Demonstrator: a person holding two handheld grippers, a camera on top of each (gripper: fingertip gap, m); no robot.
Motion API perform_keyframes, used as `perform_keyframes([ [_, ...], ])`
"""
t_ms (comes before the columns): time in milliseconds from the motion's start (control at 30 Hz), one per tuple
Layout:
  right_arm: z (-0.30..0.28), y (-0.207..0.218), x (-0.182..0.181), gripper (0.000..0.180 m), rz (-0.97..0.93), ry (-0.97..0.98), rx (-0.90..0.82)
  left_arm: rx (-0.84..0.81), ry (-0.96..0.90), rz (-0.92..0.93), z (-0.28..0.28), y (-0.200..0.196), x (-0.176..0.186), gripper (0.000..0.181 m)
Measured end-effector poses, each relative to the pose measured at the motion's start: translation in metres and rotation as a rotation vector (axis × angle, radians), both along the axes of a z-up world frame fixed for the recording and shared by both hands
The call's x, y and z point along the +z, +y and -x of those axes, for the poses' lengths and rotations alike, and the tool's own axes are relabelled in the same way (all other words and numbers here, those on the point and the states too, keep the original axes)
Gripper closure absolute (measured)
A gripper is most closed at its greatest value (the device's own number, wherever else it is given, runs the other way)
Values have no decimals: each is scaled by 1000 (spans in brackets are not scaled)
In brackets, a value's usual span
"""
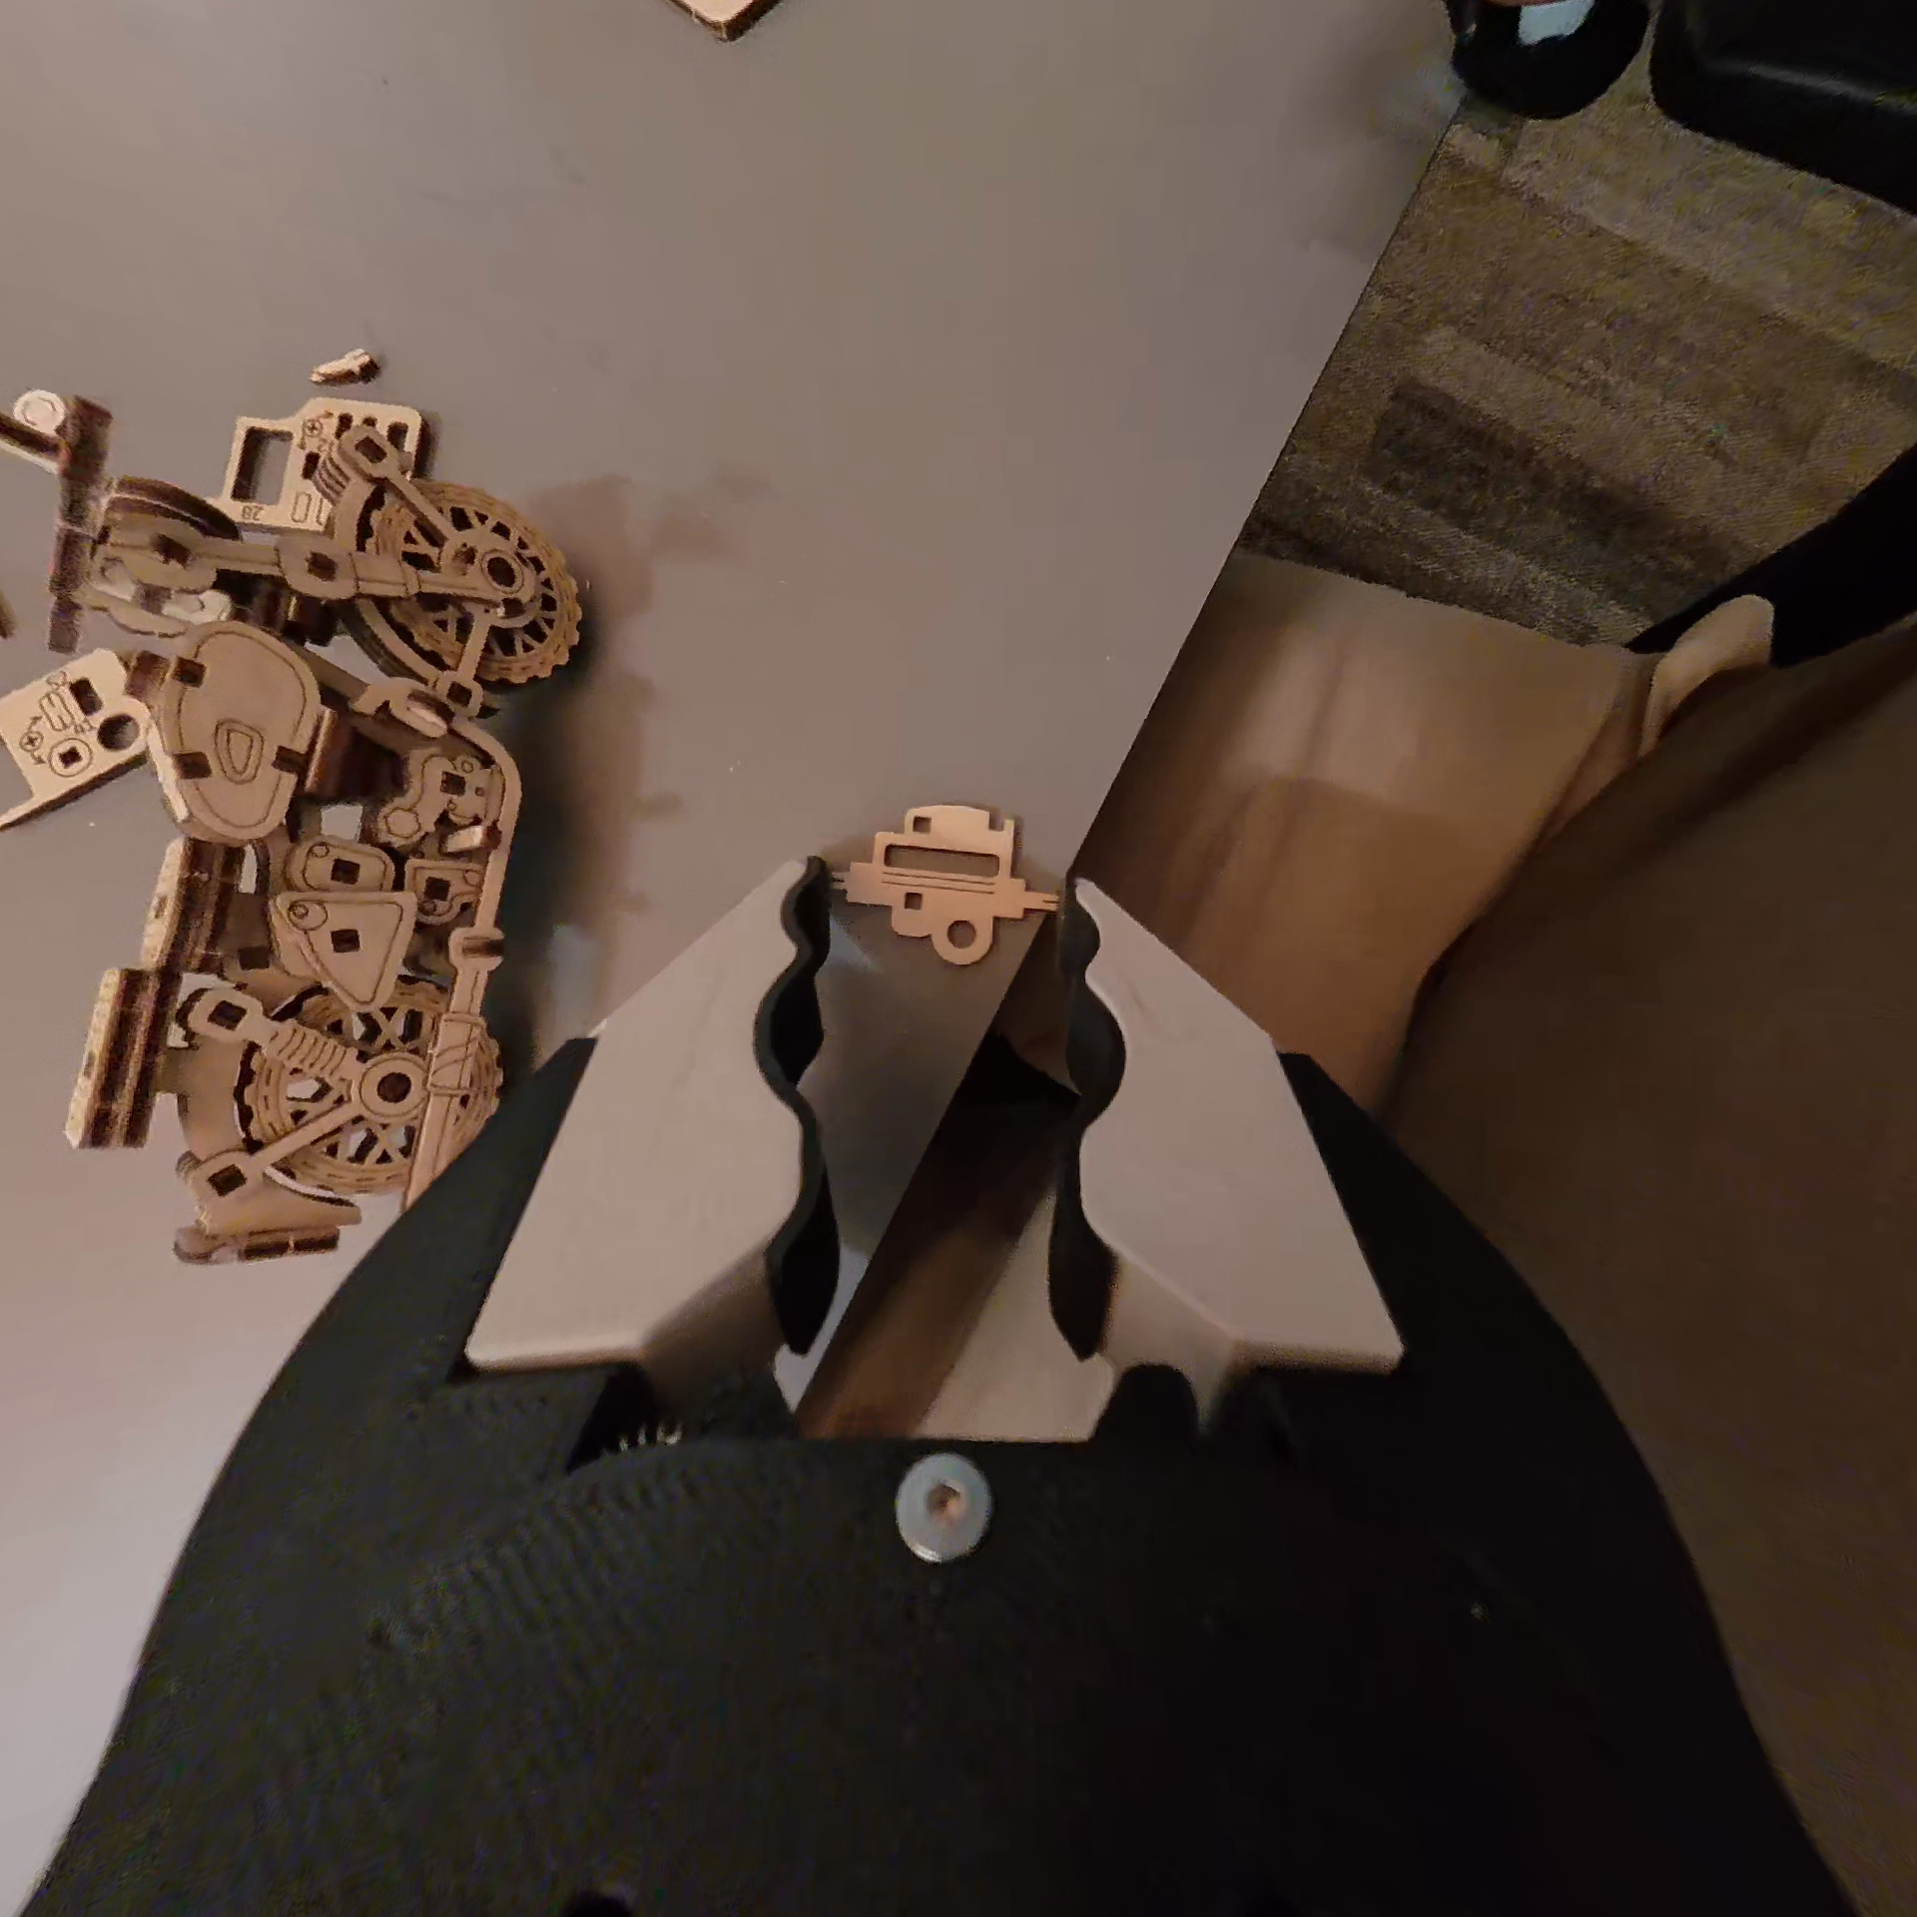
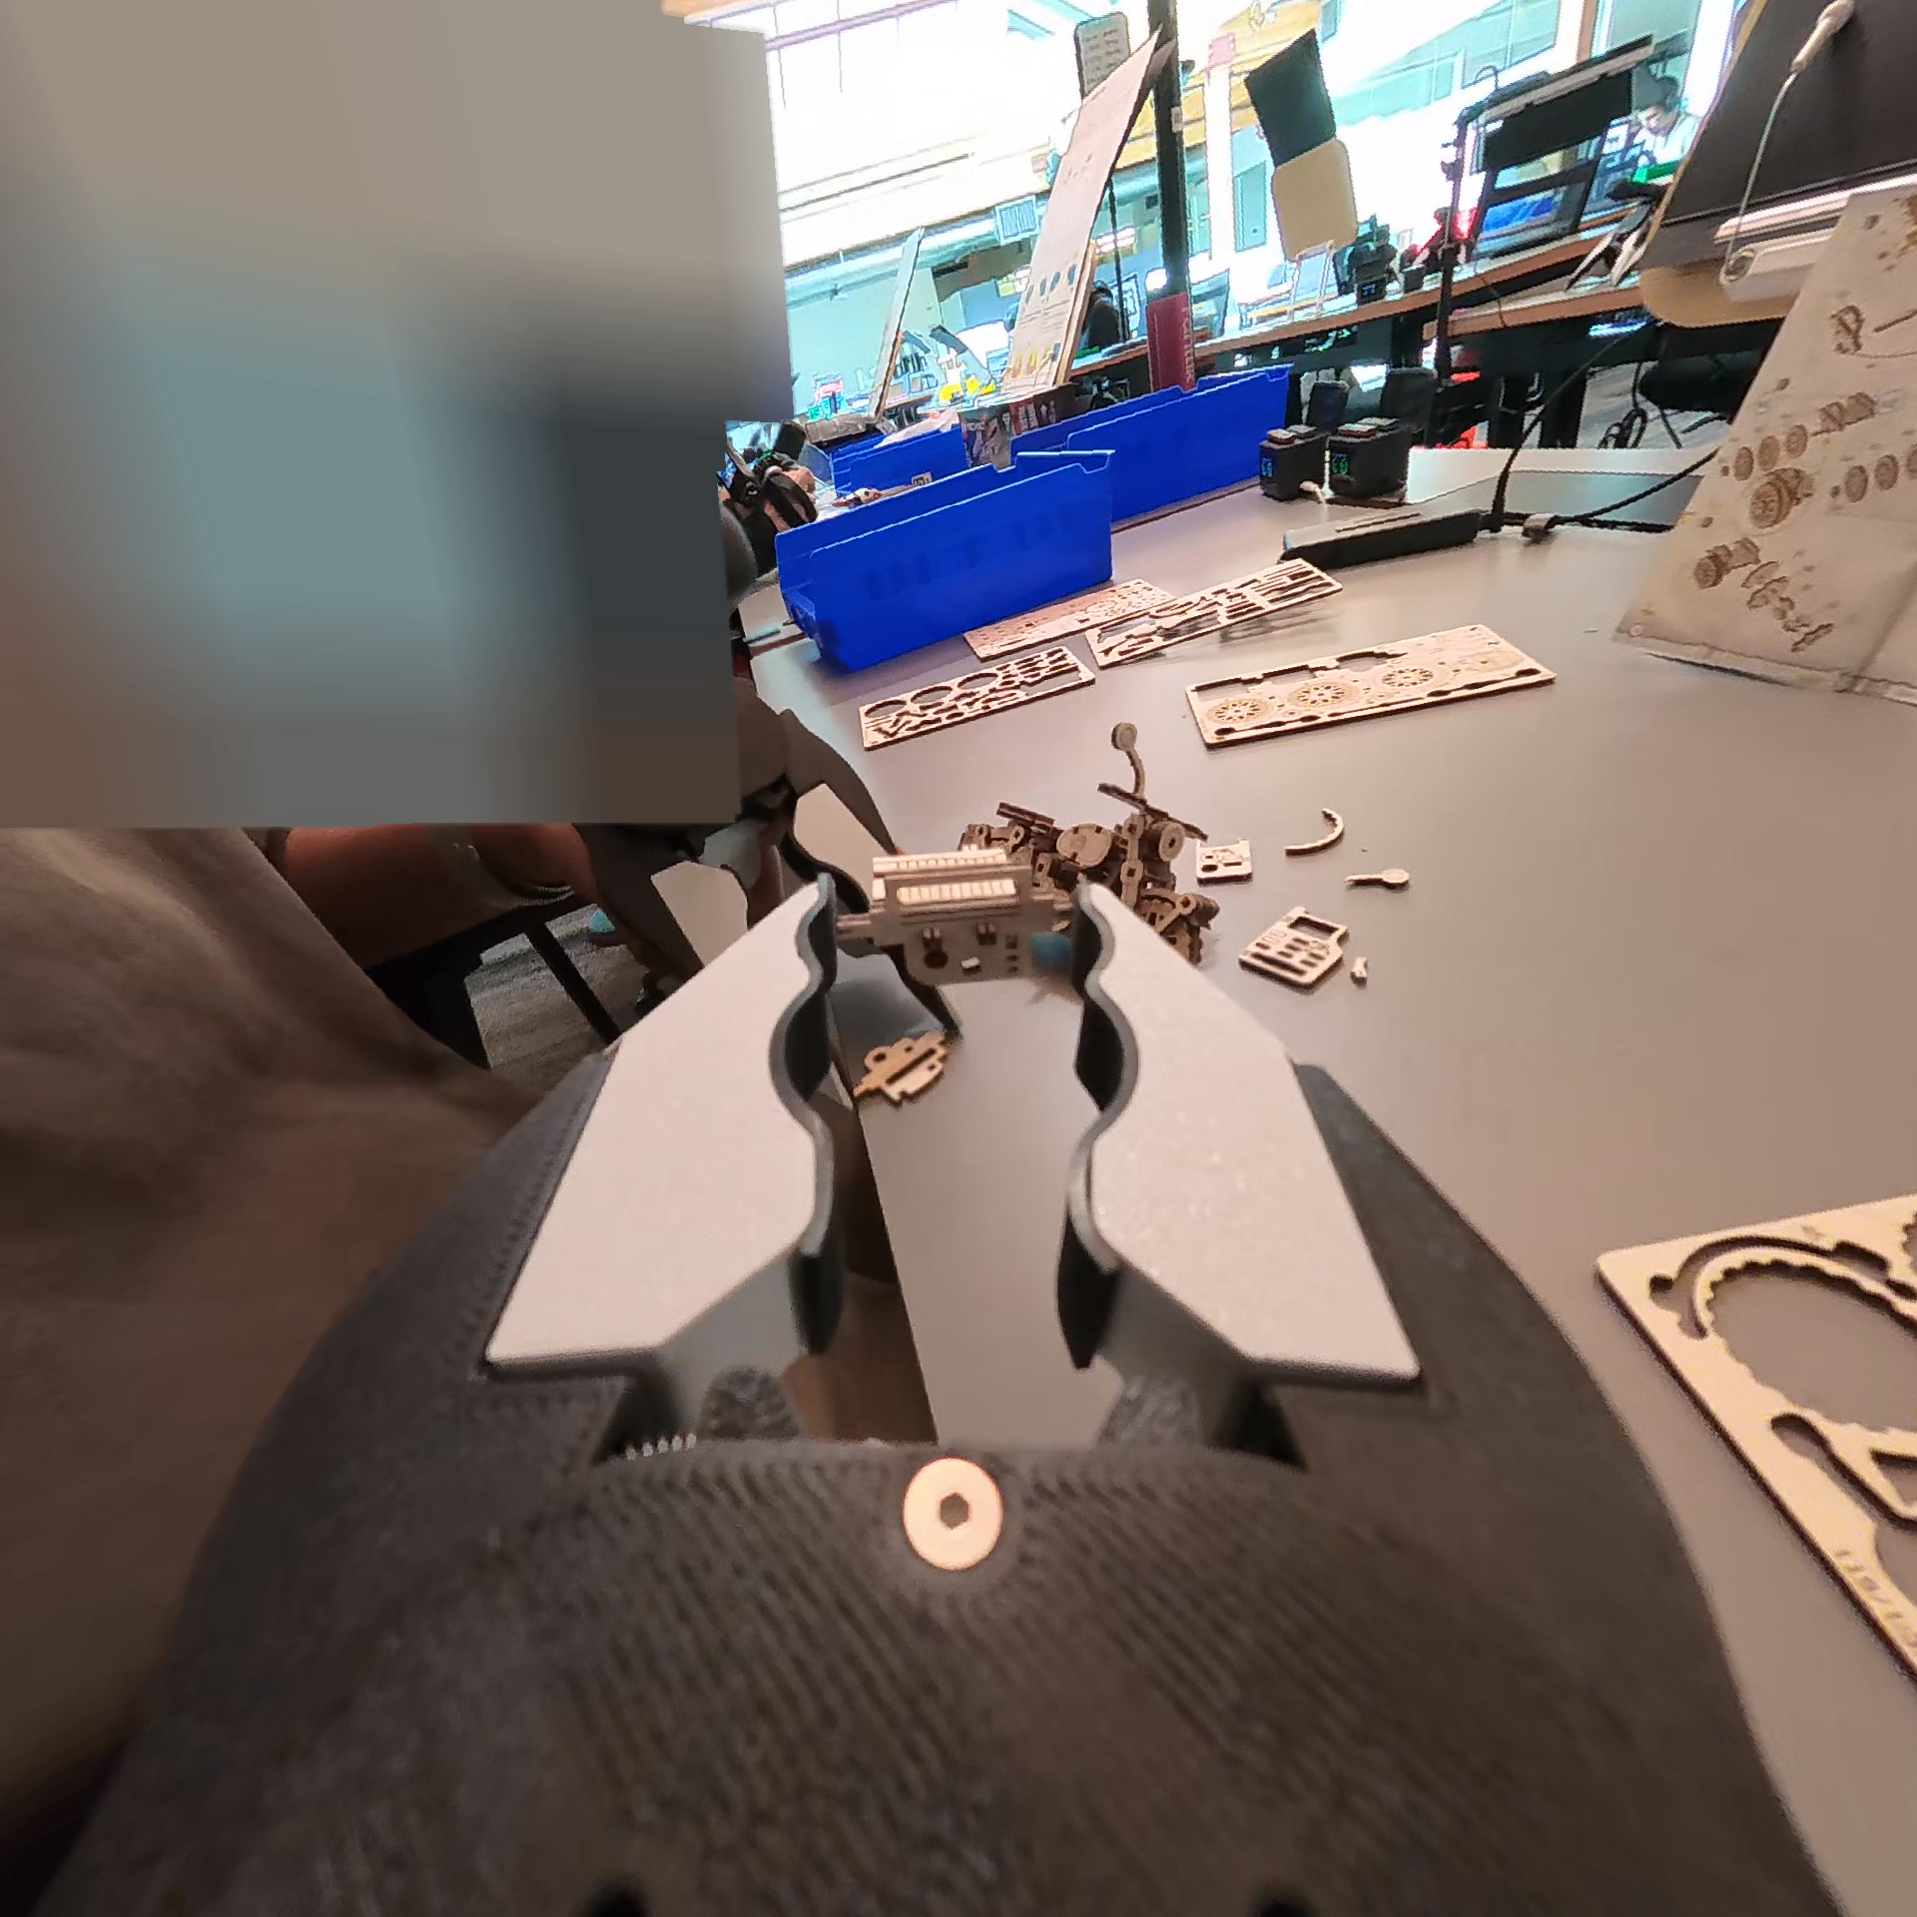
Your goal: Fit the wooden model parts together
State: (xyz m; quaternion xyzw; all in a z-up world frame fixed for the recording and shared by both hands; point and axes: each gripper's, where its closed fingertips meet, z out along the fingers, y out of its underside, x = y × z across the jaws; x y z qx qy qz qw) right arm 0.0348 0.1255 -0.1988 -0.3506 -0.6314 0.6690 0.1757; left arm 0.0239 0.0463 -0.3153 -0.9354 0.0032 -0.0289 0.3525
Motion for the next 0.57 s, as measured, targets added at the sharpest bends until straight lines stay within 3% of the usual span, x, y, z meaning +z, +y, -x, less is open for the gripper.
perform_keyframes([
  [33, -1, 0, 0, 135, 1, -2, -3, -1, 5, 3, 0, 0, 0, 138],
  [233, -6, 2, -1, 134, -10, -3, -27, -10, 36, -5, 2, 0, 2, 138],
  [333, -9, 2, -1, 134, -15, -5, -43, 22, -30, -141, 7, 7, 21, 138],
  [400, -10, 4, 3, 135, -3, 6, -59, 56, -167, -321, 11, 14, 48, 138],
  [567, -9, 12, 22, 135, 190, 6, -139, 56, -798, -941, 14, 8, 152, 139],
])
